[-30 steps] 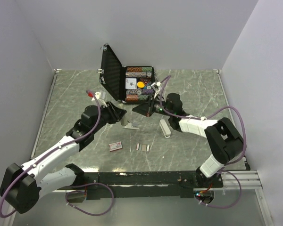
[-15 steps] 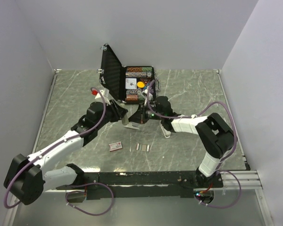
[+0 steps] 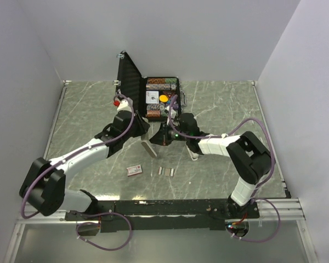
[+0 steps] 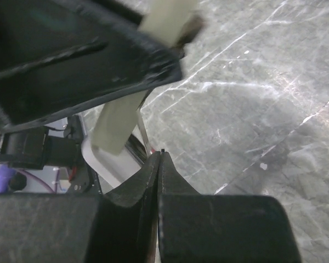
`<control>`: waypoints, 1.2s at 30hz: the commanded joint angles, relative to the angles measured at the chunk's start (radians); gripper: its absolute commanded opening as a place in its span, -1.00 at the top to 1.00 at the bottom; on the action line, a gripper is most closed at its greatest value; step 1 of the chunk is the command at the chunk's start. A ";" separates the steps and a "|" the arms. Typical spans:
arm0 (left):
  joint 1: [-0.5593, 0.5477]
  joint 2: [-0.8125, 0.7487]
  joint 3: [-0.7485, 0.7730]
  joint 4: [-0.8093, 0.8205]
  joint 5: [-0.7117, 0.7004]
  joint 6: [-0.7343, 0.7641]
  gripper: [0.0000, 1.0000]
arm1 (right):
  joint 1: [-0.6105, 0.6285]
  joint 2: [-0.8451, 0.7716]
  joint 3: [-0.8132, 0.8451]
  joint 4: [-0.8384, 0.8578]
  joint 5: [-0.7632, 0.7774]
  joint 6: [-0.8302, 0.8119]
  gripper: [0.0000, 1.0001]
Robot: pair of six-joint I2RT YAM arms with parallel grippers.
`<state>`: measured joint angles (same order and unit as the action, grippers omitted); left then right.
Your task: Unload the staples from the stapler
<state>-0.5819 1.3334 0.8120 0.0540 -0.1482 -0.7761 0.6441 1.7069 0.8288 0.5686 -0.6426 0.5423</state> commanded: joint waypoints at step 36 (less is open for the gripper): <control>0.034 0.079 0.075 0.026 0.139 0.003 0.99 | 0.008 0.008 0.115 -0.177 0.222 -0.183 1.00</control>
<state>-0.5503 1.4696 0.8856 0.0719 -0.0391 -0.7795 0.6636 1.7542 0.9207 0.4065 -0.5003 0.4202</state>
